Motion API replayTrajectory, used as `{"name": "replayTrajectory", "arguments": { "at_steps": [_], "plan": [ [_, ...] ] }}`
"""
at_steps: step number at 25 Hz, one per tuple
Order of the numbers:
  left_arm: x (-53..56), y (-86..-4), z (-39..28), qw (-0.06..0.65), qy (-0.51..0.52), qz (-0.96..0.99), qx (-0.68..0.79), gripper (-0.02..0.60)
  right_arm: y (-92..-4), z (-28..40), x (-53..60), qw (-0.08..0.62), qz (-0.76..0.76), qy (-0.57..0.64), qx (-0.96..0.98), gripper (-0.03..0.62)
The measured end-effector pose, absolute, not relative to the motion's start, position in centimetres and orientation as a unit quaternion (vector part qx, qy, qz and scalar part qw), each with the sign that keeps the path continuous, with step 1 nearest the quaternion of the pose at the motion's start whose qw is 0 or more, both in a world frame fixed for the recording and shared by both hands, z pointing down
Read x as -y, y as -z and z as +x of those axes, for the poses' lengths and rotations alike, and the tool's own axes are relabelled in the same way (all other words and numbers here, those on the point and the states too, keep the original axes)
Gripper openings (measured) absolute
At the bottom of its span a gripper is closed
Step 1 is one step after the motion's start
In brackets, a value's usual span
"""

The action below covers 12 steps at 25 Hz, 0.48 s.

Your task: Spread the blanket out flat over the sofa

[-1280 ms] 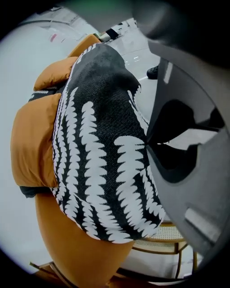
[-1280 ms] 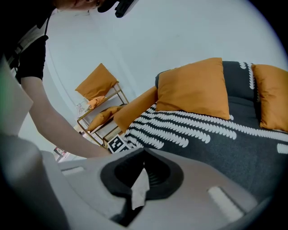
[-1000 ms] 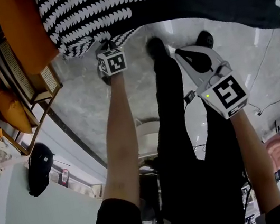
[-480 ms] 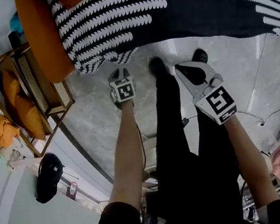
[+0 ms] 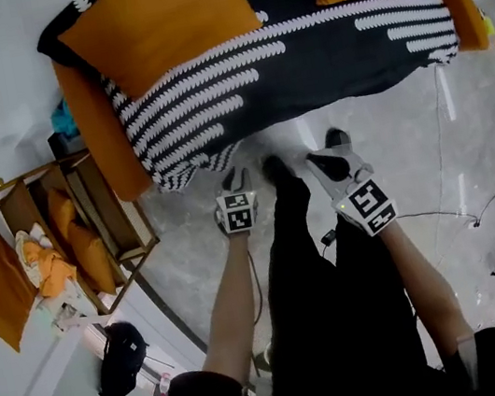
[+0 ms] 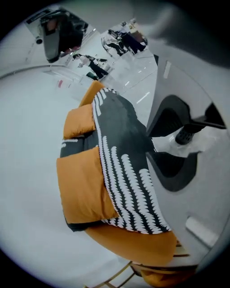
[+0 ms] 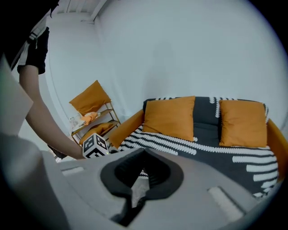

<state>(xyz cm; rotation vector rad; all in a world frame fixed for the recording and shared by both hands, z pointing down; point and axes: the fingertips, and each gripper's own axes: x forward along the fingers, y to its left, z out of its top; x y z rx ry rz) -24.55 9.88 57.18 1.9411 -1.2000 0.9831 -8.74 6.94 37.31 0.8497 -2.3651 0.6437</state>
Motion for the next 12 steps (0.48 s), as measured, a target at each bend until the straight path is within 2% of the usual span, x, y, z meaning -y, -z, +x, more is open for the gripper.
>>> {"name": "replayTrajectory", "arguments": {
  "at_steps": [12],
  "plan": [
    [-6.3,-42.3,-10.0,0.215,-0.305,0.831,0.413,0.104,-29.4,6.9,-6.8,0.206,0.435,-0.215,0.850,0.003]
  ]
}}
